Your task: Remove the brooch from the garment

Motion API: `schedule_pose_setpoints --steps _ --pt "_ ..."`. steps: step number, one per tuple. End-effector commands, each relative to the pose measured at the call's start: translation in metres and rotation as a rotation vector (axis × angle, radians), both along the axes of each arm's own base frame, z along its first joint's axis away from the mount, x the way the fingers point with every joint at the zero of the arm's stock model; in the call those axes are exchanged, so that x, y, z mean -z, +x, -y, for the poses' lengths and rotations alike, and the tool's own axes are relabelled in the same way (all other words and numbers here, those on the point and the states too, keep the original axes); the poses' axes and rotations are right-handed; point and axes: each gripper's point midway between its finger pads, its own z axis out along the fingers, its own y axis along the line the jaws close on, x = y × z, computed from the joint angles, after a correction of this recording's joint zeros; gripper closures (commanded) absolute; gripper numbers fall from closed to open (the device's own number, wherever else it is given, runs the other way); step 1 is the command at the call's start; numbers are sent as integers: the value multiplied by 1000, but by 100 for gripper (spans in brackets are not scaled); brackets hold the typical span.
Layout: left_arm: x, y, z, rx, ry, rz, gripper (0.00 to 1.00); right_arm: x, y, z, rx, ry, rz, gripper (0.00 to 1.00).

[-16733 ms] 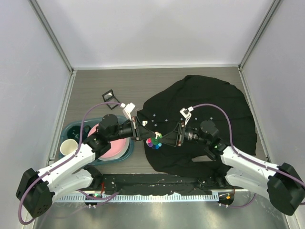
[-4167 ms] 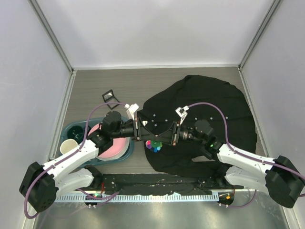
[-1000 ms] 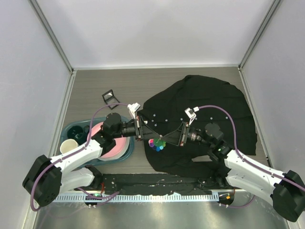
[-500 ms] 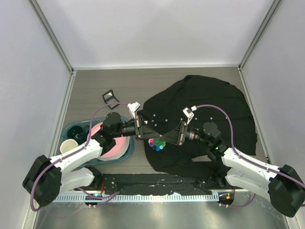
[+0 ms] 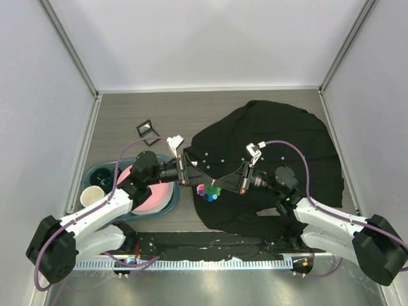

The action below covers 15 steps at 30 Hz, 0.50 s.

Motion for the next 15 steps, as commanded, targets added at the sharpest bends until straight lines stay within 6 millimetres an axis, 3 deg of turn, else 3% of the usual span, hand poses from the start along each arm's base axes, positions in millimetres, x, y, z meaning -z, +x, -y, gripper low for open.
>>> schedule_pose_setpoints --steps 1,7,15 --pt "-32 1 -6 -35 -48 88 62 -21 -8 0 -27 73 55 99" --pt "-13 1 -17 -57 46 91 56 -17 -2 -1 -2 24 54 99" --pt "-12 -7 -20 -26 66 123 65 -10 9 0 55 -34 24 99"
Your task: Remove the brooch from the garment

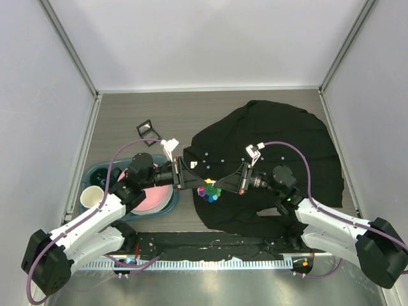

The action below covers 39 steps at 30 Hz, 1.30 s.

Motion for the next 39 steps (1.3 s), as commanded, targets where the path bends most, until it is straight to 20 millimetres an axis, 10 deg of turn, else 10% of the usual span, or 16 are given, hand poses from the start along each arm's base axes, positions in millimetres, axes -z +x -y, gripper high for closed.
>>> schedule_pose_setpoints --steps 1,29,39 --pt "-18 -2 0 32 -9 69 62 -20 11 -1 48 5 58 99" --pt "-13 -4 16 101 -7 48 62 -17 26 -5 93 -58 67 99" --pt "-9 -4 17 107 -4 40 85 -21 23 -6 74 -44 69 99"
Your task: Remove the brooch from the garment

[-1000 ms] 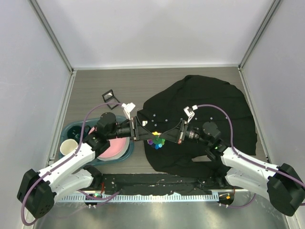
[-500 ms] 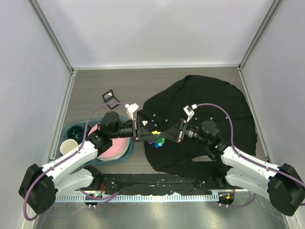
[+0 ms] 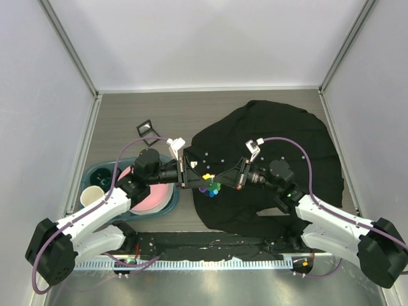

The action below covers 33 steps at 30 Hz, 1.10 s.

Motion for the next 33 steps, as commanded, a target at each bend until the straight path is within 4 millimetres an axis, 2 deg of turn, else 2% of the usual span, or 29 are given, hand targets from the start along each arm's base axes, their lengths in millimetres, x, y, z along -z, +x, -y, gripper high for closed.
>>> schedule_pose_setpoints --steps 1,5,7,18,25,27,33 --pt "-23 -4 6 50 -60 65 87 -26 2 -4 -10 53 68 99" --pt "-24 -6 5 50 -68 66 90 -21 1 -4 -14 56 60 99" --pt "-24 -6 4 49 -68 65 88 -19 0 -5 -19 57 56 99" --pt "-37 -8 -2 23 -98 112 62 -22 -4 -2 -27 52 67 99" --pt "-42 -1 -3 1 -110 108 55 -24 -6 -3 -45 50 80 99" --pt "-40 1 -3 -7 -106 98 56 -25 -8 -4 -54 51 84 99" --pt "-34 14 -4 -51 -128 44 70 -28 -10 -4 -74 44 103 99"
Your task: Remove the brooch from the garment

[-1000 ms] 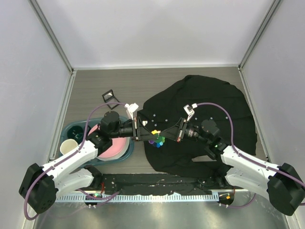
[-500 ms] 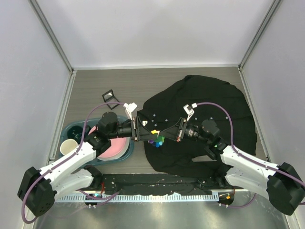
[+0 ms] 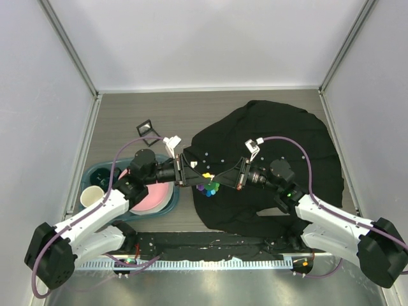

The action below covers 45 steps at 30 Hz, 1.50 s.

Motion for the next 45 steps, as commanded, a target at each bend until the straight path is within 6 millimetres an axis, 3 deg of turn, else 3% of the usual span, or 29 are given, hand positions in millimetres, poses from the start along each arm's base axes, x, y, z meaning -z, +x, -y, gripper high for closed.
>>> schedule_pose_setpoints --steps 1,5,9,15,22,25,31,39,45 --pt "-18 10 2 -14 -76 30 72 -21 -8 -3 -50 24 78 99" --pt "-16 11 4 -5 -81 21 90 -21 -8 -3 -55 14 79 99" --pt "-14 12 2 -21 -76 19 99 -17 -8 0 -40 -14 66 93" --pt "-12 15 -1 -50 -65 14 100 -10 -9 8 -2 -60 47 73" --pt "-13 21 -6 -102 -49 21 100 -17 -9 15 46 -44 -8 41" --pt "-12 23 -8 -124 -33 22 100 -22 -4 15 73 -25 -30 36" --pt "-12 22 -10 -128 -21 26 100 -31 10 8 106 28 -63 33" --pt "-9 21 -11 -127 -8 24 100 -33 13 -3 84 41 -65 34" --pt "-10 22 -9 -120 -6 24 100 -33 13 -9 65 32 -60 47"
